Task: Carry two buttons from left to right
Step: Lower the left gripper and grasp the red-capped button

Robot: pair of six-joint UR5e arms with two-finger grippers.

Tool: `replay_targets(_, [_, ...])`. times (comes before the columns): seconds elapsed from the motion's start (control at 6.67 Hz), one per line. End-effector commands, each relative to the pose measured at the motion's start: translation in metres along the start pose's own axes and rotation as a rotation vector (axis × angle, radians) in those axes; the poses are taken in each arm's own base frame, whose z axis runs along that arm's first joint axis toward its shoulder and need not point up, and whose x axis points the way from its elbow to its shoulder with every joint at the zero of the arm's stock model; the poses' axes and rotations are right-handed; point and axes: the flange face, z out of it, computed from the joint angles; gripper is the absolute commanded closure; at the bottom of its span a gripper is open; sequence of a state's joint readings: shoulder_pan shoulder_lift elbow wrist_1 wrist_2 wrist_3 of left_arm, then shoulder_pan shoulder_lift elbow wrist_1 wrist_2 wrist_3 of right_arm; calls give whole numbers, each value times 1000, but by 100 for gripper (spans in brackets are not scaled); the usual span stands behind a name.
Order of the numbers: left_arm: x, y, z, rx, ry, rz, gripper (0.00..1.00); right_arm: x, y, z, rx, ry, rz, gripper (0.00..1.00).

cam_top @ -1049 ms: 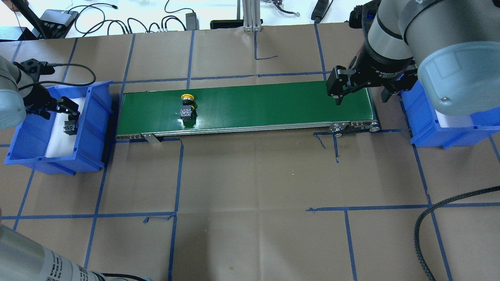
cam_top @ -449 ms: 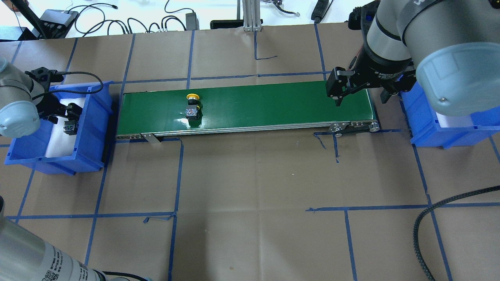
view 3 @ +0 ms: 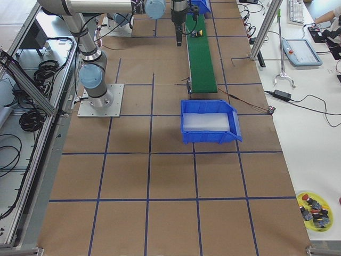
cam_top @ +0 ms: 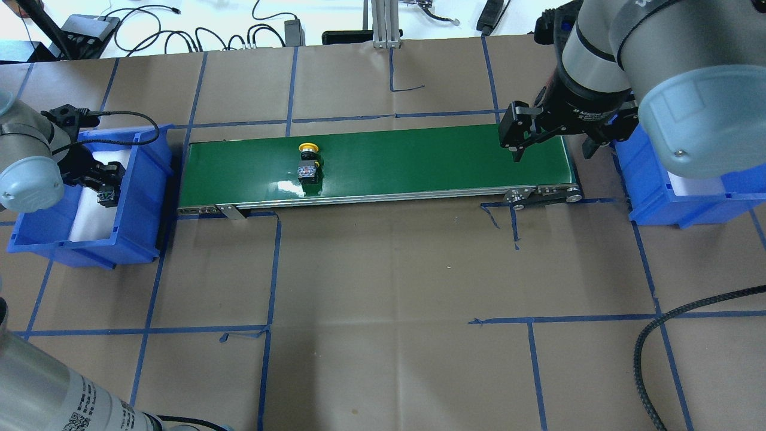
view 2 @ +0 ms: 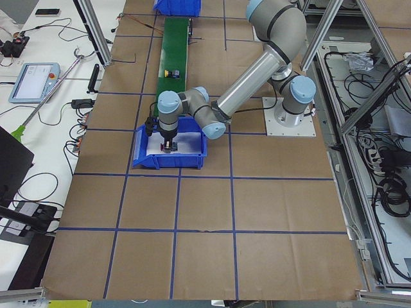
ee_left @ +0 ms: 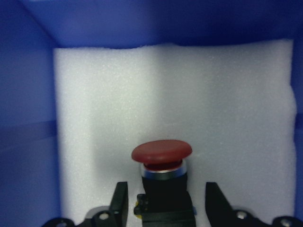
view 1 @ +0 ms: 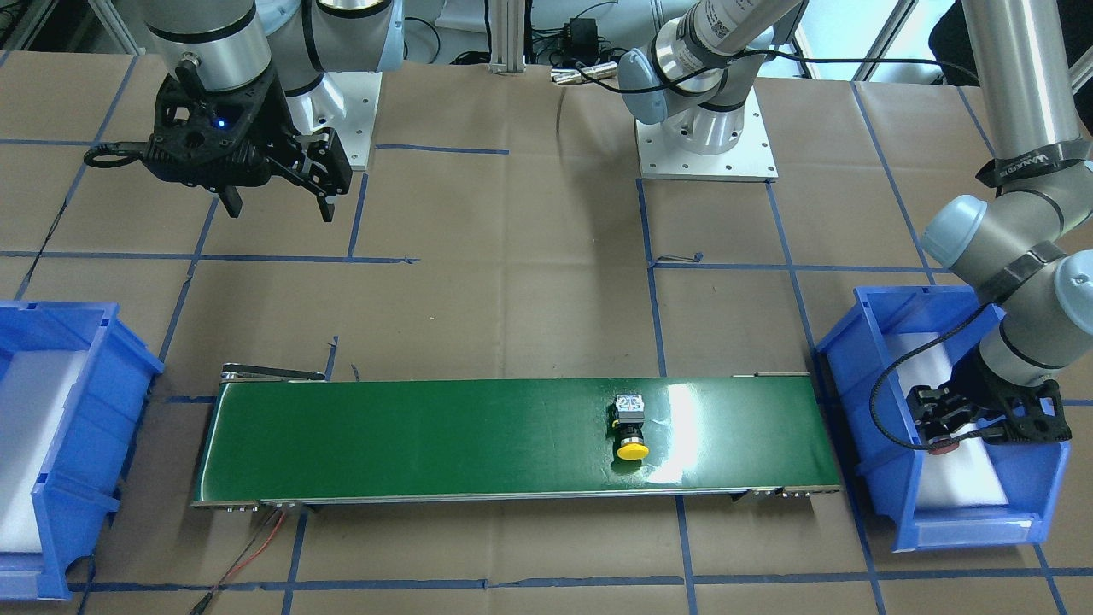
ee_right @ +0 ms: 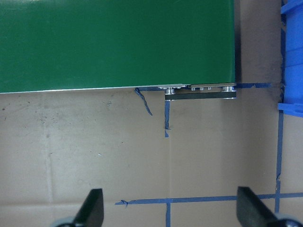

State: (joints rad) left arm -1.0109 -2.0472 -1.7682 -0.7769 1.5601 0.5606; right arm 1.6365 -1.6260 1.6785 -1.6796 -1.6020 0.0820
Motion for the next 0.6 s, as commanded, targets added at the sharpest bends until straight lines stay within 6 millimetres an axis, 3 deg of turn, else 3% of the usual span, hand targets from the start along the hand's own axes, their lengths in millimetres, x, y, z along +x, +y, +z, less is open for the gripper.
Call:
replay_targets(0.0, [-3, -3, -9, 4, -6, -2, 87, -1, 0, 3, -6, -5, 0, 0])
replay_targets(0.45, [-5, -6, -64, -3, -9, 1, 90, 0, 1, 6, -12, -3, 5, 0])
